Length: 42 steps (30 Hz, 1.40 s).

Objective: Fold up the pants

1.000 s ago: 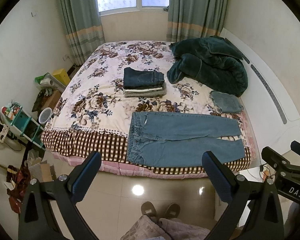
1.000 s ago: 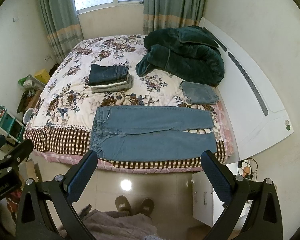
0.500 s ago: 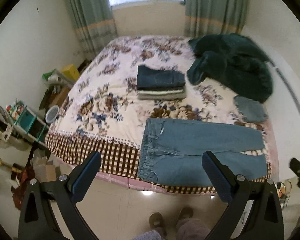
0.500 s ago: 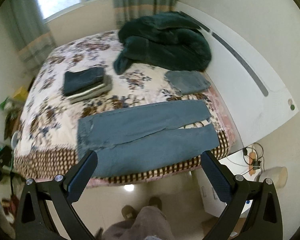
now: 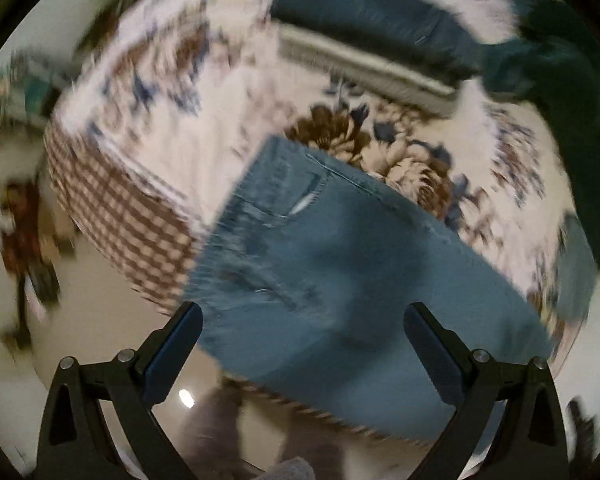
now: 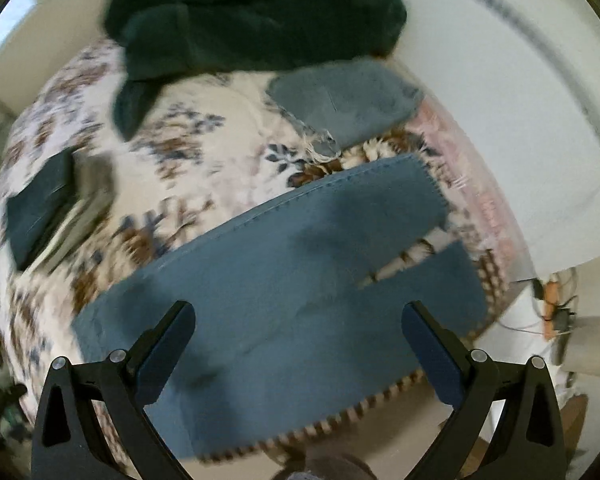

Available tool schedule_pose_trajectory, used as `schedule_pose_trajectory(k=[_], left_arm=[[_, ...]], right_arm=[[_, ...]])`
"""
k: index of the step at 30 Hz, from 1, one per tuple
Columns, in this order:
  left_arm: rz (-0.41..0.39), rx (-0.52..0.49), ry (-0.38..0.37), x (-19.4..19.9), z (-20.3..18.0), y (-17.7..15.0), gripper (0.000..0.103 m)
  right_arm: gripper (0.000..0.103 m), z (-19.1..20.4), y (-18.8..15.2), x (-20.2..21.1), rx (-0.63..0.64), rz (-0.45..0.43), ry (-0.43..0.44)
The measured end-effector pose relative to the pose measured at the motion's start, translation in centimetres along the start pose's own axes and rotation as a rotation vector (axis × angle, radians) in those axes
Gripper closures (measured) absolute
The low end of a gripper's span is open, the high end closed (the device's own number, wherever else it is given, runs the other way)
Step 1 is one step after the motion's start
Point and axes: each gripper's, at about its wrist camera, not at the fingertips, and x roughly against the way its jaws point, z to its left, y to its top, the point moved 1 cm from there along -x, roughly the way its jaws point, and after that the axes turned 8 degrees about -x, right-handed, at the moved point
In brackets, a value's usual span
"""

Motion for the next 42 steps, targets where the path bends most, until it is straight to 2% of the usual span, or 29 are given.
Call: schedule_pose_trajectory(k=[2,8,13,15,17,18,19,20,21,22,23,24,30,33,36,39,40,42], left_arm=[[0.066,0.051,0.001,-4.7,-2.1,2.9,0.0],[0.19,0.157,0.001,-16.8,-6.6,10.8,0.0],[0.261,0.232,0.004,-23.2,-7.8,13.6,0.0],[0.288,0.257,0.024,-25.1,-7.7,13.9,0.0],[0.261,0.274,0.024,-25.5,-7.7,13.9,0.001],[0.233,0.274,0.024,-25.1,-7.7,13.7,0.009],[0.2,0.268,0.027,-24.6,-7.7,13.5,0.016],[0.162,0.256,0.032,-23.9,-7.5,13.2,0.038],[0.134,0.242,0.038,-23.2,-7.3,12.7,0.069],[0.11,0.227,0.031,-22.6,-7.2,12.4,0.081],[0.084,0.216,-0.007,-21.9,-7.0,12.0,0.086],[0.054,0.202,-0.054,-21.0,-6.7,11.4,0.097],[-0.076,0.152,-0.197,-15.8,-3.6,7.5,0.099],[-0.137,0.157,-0.273,-12.1,-0.7,3.7,0.099],[-0.181,0.151,-0.331,-10.7,4.1,-0.8,0.099],[-0.187,0.157,-0.368,-10.6,7.8,-7.4,0.099],[-0.185,0.163,-0.374,-12.5,7.4,-8.3,0.099],[-0.15,0.176,-0.384,-13.6,9.7,-12.1,0.099]], right_arm=[[0.0,-0.4,3.8,-6.3,-0.069,0.041,-0.033],[0.0,-3.4,10.6,-20.5,-0.238,0.144,-0.119],[0.0,-6.2,14.0,-28.8,-0.362,0.217,-0.171],[0.006,-7.0,14.4,-31.6,-0.409,0.268,-0.179],[0.015,-7.6,14.2,-33.1,-0.442,0.299,-0.167],[0.017,-7.8,14.1,-33.3,-0.445,0.29,-0.164],[0.028,-7.9,14.0,-33.3,-0.441,0.278,-0.161],[0.043,-8.0,13.9,-33.1,-0.434,0.265,-0.156],[0.052,-8.0,13.8,-32.9,-0.427,0.255,-0.143],[0.071,-8.0,13.6,-32.7,-0.426,0.249,-0.122],[0.084,-7.9,13.4,-32.4,-0.425,0.248,-0.106],[0.086,-7.8,13.2,-32.0,-0.417,0.245,-0.103],[0.093,-9.3,10.7,-27.3,-0.374,0.155,-0.04],[0.094,-10.9,8.8,-24.0,-0.351,0.106,0.006],[0.094,-12.7,6.5,-19.2,-0.324,0.069,0.046],[0.094,-16.1,3.2,-14.0,-0.292,0.05,0.061],[0.094,-17.4,1.9,-13.1,-0.283,0.047,0.057],[0.094,-19.7,-1.3,-11.7,-0.264,0.039,0.034]])
